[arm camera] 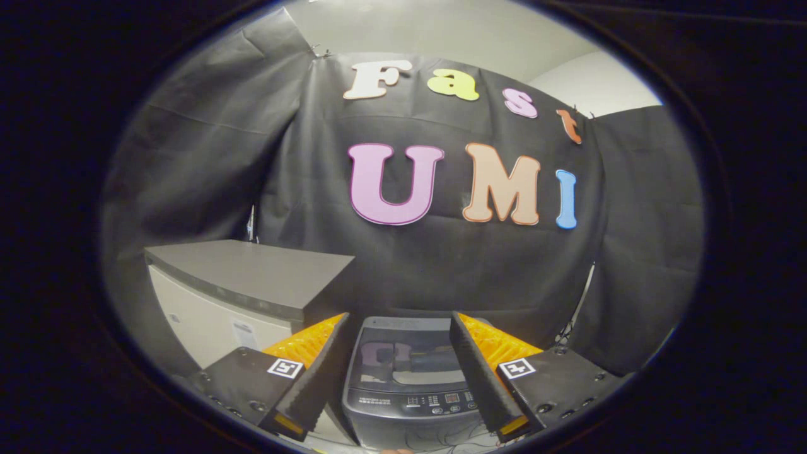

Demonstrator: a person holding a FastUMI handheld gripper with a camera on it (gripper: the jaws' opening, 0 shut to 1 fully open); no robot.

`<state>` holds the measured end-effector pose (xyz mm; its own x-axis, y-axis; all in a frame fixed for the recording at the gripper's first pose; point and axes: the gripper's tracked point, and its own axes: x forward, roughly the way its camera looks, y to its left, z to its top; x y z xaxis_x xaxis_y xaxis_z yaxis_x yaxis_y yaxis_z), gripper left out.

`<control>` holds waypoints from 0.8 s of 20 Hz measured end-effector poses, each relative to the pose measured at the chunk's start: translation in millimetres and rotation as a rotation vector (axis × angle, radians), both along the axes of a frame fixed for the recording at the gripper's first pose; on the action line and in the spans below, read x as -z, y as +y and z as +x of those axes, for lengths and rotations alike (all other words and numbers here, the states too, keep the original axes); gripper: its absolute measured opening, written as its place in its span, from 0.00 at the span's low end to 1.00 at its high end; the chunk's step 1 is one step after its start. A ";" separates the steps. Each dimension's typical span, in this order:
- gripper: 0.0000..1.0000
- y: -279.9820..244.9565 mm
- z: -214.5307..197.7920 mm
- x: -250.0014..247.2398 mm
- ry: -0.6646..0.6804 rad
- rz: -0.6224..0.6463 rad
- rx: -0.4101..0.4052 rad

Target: Put the clothes into the washing machine and then close the washing machine lid.

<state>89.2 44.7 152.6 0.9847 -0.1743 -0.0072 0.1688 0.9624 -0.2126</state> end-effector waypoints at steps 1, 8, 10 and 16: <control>0.97 5.5 -5.0 -0.2 -0.002 -0.001 -0.007; 0.97 46.0 -31.2 9.7 -0.021 0.009 -0.071; 0.97 54.0 -40.7 12.6 -0.016 0.004 -0.078; 0.97 83.0 -61.5 23.8 -0.006 0.010 -0.115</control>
<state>27.6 127.7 128.8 0.9982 -0.0596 -0.0025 0.0579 0.9777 -0.2020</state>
